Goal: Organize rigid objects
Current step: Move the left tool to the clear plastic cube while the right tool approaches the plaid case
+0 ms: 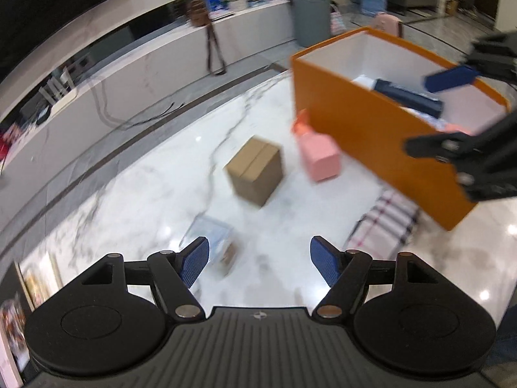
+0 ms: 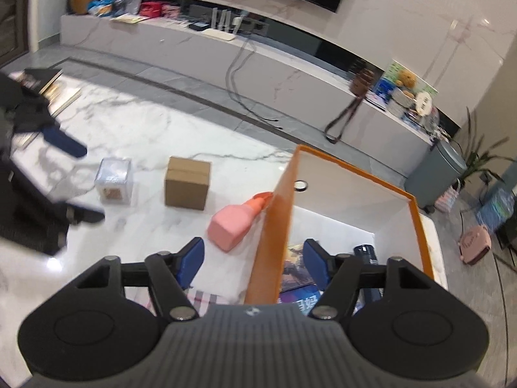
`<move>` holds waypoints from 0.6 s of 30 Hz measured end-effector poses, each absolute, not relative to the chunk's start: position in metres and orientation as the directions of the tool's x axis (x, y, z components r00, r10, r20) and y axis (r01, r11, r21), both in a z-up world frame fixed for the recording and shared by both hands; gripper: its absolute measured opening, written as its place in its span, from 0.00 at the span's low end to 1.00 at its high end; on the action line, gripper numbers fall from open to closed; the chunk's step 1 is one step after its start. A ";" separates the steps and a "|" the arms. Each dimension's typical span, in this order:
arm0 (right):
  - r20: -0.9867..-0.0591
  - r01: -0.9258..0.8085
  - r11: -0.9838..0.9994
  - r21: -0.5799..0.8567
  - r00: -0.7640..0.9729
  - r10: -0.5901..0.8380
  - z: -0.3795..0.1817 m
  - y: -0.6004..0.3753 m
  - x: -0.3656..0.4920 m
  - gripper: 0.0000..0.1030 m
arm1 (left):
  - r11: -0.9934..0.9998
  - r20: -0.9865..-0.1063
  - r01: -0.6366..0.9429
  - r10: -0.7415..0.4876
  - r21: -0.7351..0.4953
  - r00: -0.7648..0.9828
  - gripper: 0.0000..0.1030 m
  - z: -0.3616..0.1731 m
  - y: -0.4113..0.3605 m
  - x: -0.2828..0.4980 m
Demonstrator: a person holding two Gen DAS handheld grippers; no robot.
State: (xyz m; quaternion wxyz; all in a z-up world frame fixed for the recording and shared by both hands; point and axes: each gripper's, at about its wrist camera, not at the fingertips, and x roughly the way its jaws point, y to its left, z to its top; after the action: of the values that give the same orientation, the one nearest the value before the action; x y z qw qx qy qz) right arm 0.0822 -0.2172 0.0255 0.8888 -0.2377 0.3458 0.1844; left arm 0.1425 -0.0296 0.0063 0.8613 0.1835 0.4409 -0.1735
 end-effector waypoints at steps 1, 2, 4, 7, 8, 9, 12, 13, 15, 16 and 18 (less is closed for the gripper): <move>-0.709 -0.508 0.808 -0.300 0.686 0.167 0.022 -0.215 0.080 0.68 | 0.880 -0.821 0.448 -0.134 0.159 0.554 0.82 0.004 -0.023 0.144; -0.712 -0.518 0.799 -0.306 0.681 0.169 0.019 -0.214 0.079 0.68 | 0.888 -0.818 0.434 -0.131 0.155 0.560 0.82 0.002 -0.018 0.145; -0.721 -0.536 0.782 -0.317 0.673 0.168 0.013 -0.211 0.076 0.68 | 0.902 -0.810 0.406 -0.126 0.147 0.573 0.82 -0.001 -0.005 0.146; -0.735 -0.556 0.768 -0.317 0.656 0.171 0.004 -0.207 0.076 0.68 | 0.910 -0.801 0.392 -0.135 0.132 0.584 0.83 -0.006 0.005 0.151; -0.742 -0.561 0.765 -0.315 0.649 0.170 0.001 -0.206 0.076 0.68 | 0.910 -0.799 0.394 -0.137 0.133 0.586 0.83 -0.008 0.007 0.153; -0.747 -0.565 0.763 -0.313 0.643 0.170 -0.002 -0.205 0.077 0.68 | 0.908 -0.798 0.398 -0.138 0.135 0.587 0.83 -0.011 0.008 0.155; -0.760 -0.579 0.755 -0.307 0.627 0.172 -0.010 -0.205 0.077 0.68 | 0.898 -0.798 0.416 -0.142 0.146 0.585 0.83 -0.020 0.014 0.162; -0.765 -0.586 0.752 -0.303 0.620 0.174 -0.013 -0.204 0.077 0.68 | 0.895 -0.799 0.419 -0.140 0.150 0.584 0.83 -0.024 0.016 0.164; -0.775 -0.598 0.745 -0.294 0.606 0.180 -0.019 -0.205 0.077 0.68 | 0.892 -0.799 0.424 -0.139 0.156 0.585 0.83 -0.029 0.021 0.169; -0.780 -0.607 0.740 -0.290 0.598 0.184 -0.021 -0.205 0.077 0.68 | 0.890 -0.799 0.429 -0.141 0.156 0.584 0.83 -0.032 0.023 0.171; -0.788 -0.629 0.722 -0.287 0.584 0.196 -0.026 -0.204 0.075 0.70 | 0.878 -0.799 0.450 -0.149 0.164 0.582 0.83 -0.037 0.025 0.176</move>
State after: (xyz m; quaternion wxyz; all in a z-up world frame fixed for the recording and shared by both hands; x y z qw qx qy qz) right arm 0.0754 -0.2039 -0.0257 0.8443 -0.2816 0.3849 0.2443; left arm 0.1757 0.0247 -0.0366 0.8715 0.1776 0.4236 -0.1717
